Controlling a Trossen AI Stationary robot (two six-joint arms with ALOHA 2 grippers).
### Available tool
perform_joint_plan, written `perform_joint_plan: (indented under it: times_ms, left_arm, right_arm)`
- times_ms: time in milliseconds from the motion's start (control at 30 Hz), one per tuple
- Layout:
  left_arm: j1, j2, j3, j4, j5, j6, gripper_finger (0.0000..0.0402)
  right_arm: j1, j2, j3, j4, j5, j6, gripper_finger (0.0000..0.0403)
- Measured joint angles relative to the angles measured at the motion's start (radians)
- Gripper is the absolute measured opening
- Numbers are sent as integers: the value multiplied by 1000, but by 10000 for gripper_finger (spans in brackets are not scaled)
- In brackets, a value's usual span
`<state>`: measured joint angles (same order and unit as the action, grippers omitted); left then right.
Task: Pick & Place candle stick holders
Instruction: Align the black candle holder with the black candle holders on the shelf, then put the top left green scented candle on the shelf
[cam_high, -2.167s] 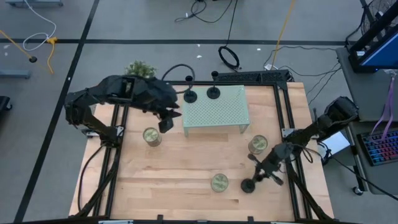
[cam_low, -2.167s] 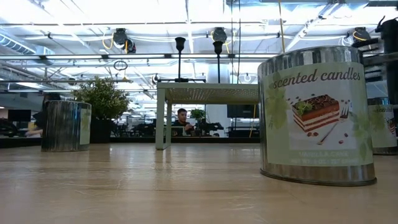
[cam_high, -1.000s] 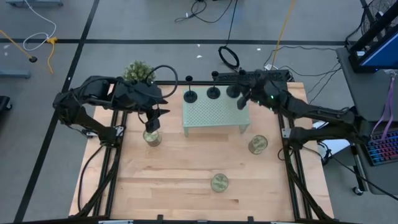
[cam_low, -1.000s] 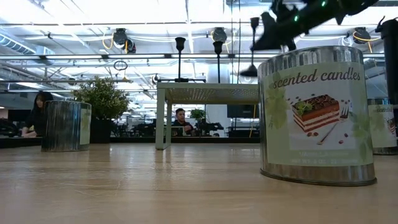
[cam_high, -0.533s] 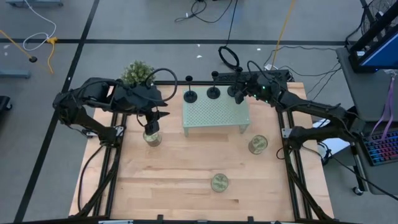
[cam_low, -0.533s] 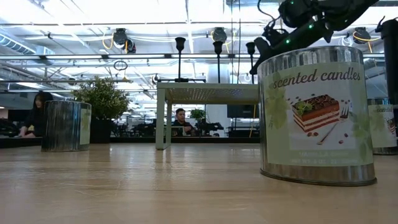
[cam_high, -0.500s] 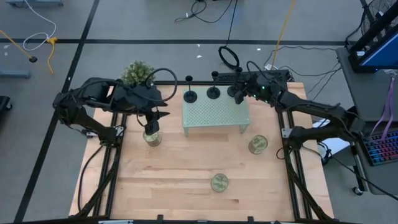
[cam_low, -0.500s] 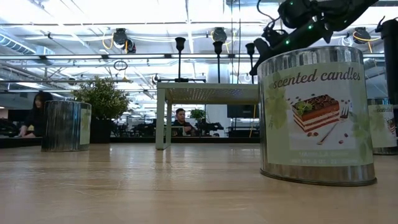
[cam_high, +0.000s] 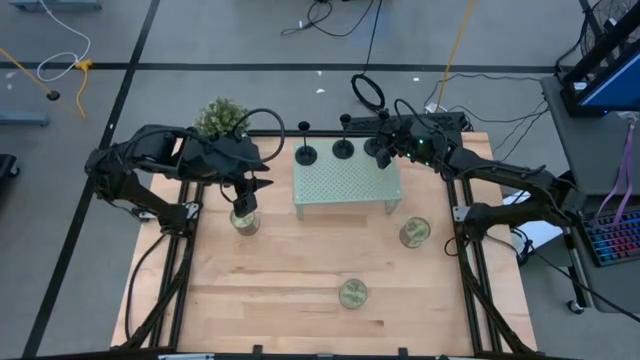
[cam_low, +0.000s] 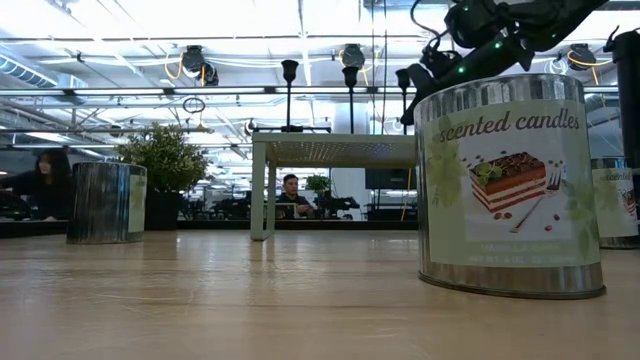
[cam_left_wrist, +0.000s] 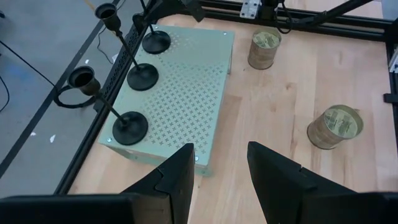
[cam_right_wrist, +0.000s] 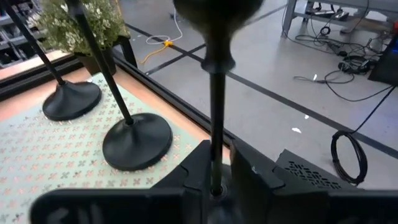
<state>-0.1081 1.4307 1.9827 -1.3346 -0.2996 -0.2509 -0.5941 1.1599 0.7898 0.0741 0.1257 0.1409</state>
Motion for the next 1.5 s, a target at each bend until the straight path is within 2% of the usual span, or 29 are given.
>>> perform_joint_plan:
  times_ms: [167, 333, 433, 533, 833, 1133, 1300, 1500]
  left_arm:
    - [0, 0, 0, -12, 0, -24, 157]
    - [-2, 0, -4, -96, -7, -88, 157]
    - [-18, 0, -42, -137, -57, -158, 157]
    - [-45, 0, -100, -193, -65, -240, 157]
    - [-141, 0, -403, -217, -5, -507, 157]
    - [-194, -6, -739, -94, 88, -750, 157]
    - [-147, -6, -870, 14, 142, -726, 157]
    - [-29, -6, -913, 125, 178, -600, 157]
  right_arm:
    - [0, -4, 0, -30, 0, -4, 89]
    - [3, -45, -1, -123, 0, -12, 119]
    - [15, -87, -1, -200, 1, 1, 131]
    - [42, -136, -1, -279, 1, 4, 137]
    - [193, -259, -1, -464, 0, 116, 133]
    - [322, -275, -44, -411, 2, 135, 131]
    - [341, -274, -78, -359, 2, 135, 130]
    - [341, -274, -84, -324, 3, 135, 130]
